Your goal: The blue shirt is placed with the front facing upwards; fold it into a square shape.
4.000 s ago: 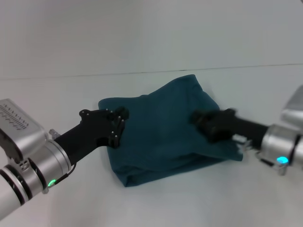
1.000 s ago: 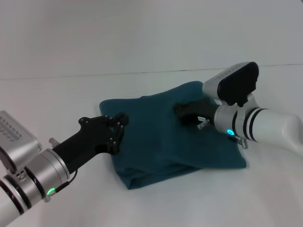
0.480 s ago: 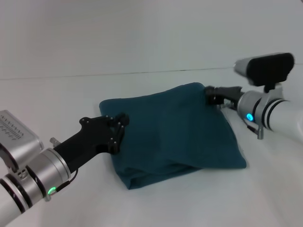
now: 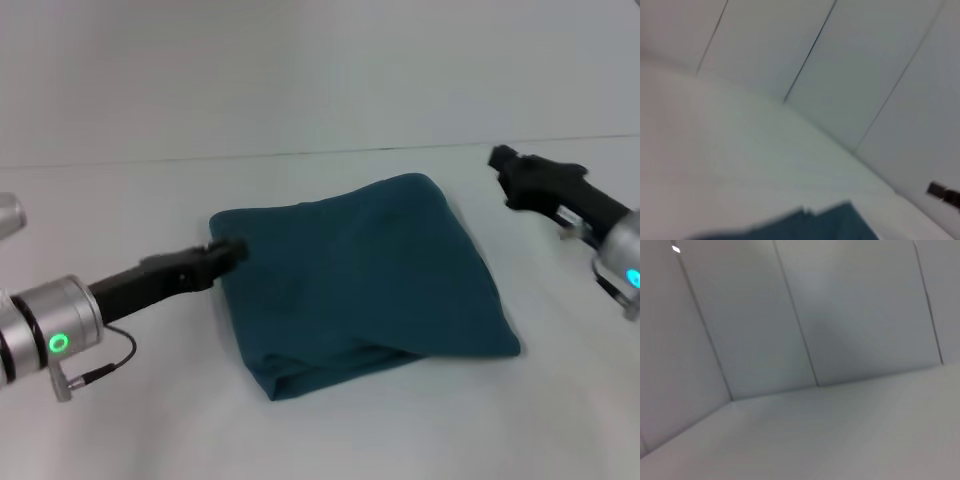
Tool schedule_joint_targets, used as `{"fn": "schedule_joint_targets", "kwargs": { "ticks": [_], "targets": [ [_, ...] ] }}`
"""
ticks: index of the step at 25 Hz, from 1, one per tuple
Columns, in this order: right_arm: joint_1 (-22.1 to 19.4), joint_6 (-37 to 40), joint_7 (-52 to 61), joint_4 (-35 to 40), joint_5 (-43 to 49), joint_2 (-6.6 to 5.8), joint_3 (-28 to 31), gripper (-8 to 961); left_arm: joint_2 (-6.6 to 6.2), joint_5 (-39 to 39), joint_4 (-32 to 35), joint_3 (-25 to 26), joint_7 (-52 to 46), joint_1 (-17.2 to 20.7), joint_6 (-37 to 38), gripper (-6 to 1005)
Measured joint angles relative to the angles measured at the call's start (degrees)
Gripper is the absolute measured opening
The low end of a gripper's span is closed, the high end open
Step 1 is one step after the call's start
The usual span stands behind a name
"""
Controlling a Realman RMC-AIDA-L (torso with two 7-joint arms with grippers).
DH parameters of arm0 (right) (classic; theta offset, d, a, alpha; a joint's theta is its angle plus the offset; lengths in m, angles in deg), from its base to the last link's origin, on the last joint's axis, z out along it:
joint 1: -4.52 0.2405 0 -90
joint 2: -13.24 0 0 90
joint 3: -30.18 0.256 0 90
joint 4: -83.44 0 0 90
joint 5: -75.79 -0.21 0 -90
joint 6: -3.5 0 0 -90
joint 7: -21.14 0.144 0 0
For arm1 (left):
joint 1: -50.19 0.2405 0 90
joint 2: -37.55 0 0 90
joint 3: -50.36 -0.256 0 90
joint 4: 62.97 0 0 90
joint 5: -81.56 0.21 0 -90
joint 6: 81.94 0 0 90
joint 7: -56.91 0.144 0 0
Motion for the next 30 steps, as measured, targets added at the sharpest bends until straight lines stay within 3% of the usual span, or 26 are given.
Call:
{"fn": "schedule_joint_targets", "kwargs": {
  "ticks": [1, 2, 3, 9, 15, 18, 24, 30],
  "targets": [
    [-1.14, 1.87, -1.87, 0.29, 0.08, -0.08, 0.08, 34, -1.17, 2.27, 1.46, -0.01, -5.32, -1.71, 0.79, 214],
    [-2.12, 3.04, -3.58, 0.47, 0.11, -0.15, 0.08, 34, -1.17, 2.27, 1.46, -0.01, -5.32, -1.71, 0.79, 250],
    [-2.93, 3.84, -4.70, 0.67, 0.12, -0.17, 0.08, 34, -3.24, 6.69, 4.65, -0.03, -15.41, -5.56, 3.23, 286],
    [-5.05, 4.63, -5.66, 0.97, 0.12, -0.06, 0.04, 38, -4.53, 14.71, 5.18, 0.11, -28.44, -9.01, 4.03, 433],
    [-5.27, 4.95, -5.74, 1.08, 0.12, 0.12, -0.22, 46, -3.38, 21.21, 5.46, 3.74, -31.72, -9.99, 0.85, 566],
    [-5.28, 5.15, -5.74, 1.11, 0.17, 0.12, -0.24, 45, -2.84, 25.40, 5.53, 4.68, -33.48, -10.48, -0.27, 794],
    [-5.33, 5.27, -5.64, 1.11, 0.21, 0.10, -0.25, 44, -2.03, 28.36, 5.57, 5.27, -34.48, -11.14, -0.07, 952],
    [-5.34, 5.38, -5.37, 1.08, 0.21, 0.09, -0.32, 42, -0.90, 32.70, 5.65, 5.36, -35.67, -12.30, -0.29, 950]
  ]
}}
